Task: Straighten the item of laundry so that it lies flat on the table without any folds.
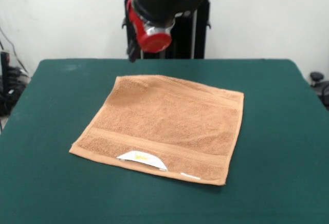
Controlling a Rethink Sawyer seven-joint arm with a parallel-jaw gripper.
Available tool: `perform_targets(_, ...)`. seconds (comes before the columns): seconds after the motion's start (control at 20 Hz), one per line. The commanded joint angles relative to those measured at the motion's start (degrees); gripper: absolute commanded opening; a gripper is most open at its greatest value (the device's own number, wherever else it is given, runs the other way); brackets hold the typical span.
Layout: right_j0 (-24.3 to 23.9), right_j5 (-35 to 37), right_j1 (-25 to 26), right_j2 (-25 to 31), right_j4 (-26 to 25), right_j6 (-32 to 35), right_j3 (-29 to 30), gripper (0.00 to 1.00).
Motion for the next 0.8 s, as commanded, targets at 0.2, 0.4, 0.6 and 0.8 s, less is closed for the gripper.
perform_targets(0.2,-2.6,-12.9,6.3,9.8,6.7,13.5,5.2,0.00)
perform_targets(0.4,-6.0,-17.2,3.6,15.1,6.5,5.2,9.2,0.00)
perform_targets(0.6,-10.1,-16.3,1.0,20.7,7.0,0.3,12.2,1.00)
perform_targets(0.8,-14.7,-19.6,-1.8,27.5,11.1,1.5,17.5,1.00)
